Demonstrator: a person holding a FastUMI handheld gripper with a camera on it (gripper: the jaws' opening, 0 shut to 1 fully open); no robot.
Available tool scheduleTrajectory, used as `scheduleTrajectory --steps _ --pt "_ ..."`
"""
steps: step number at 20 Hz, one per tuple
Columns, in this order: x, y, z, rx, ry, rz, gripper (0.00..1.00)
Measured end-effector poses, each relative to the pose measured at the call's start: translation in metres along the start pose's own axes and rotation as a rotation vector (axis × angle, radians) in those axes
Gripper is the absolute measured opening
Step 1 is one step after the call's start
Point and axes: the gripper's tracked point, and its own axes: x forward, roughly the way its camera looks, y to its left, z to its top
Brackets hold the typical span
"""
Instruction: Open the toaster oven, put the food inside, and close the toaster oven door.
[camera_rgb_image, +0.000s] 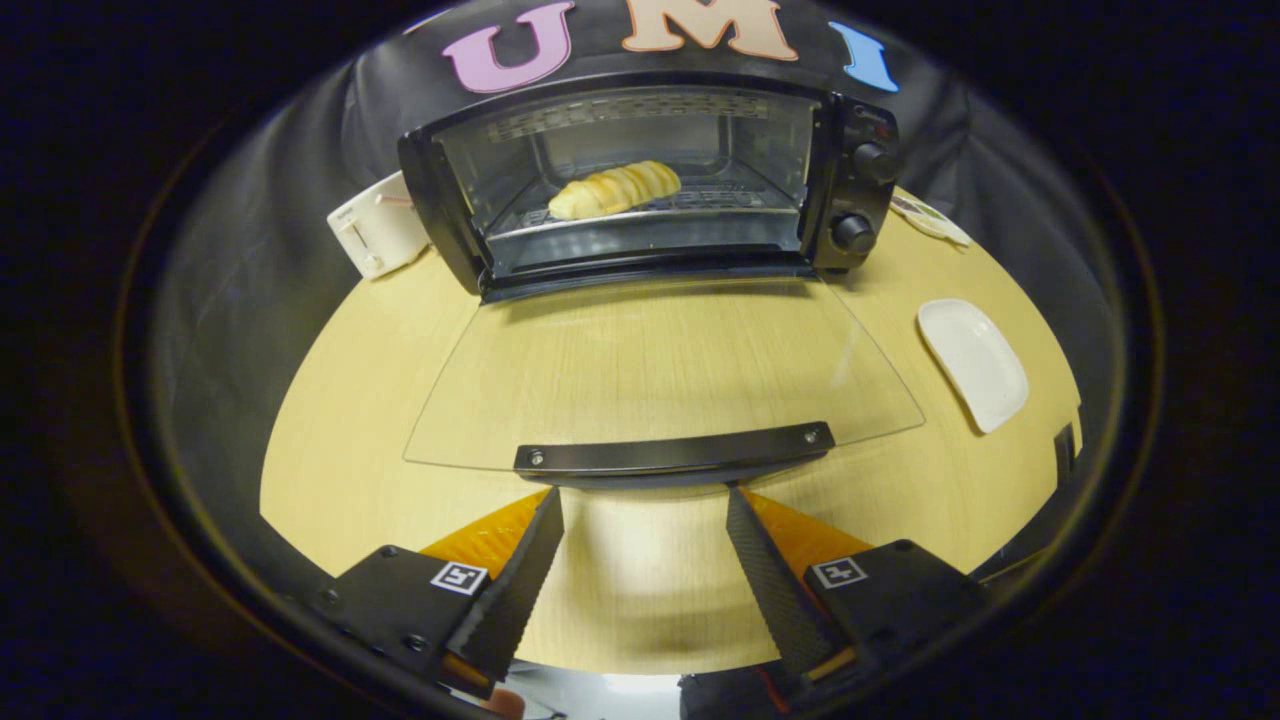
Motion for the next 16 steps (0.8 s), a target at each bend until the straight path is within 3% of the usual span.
scheduleTrajectory --steps 16 --pt "-0.040 0.014 0.066 0.045 -0.172 0.044 1.00"
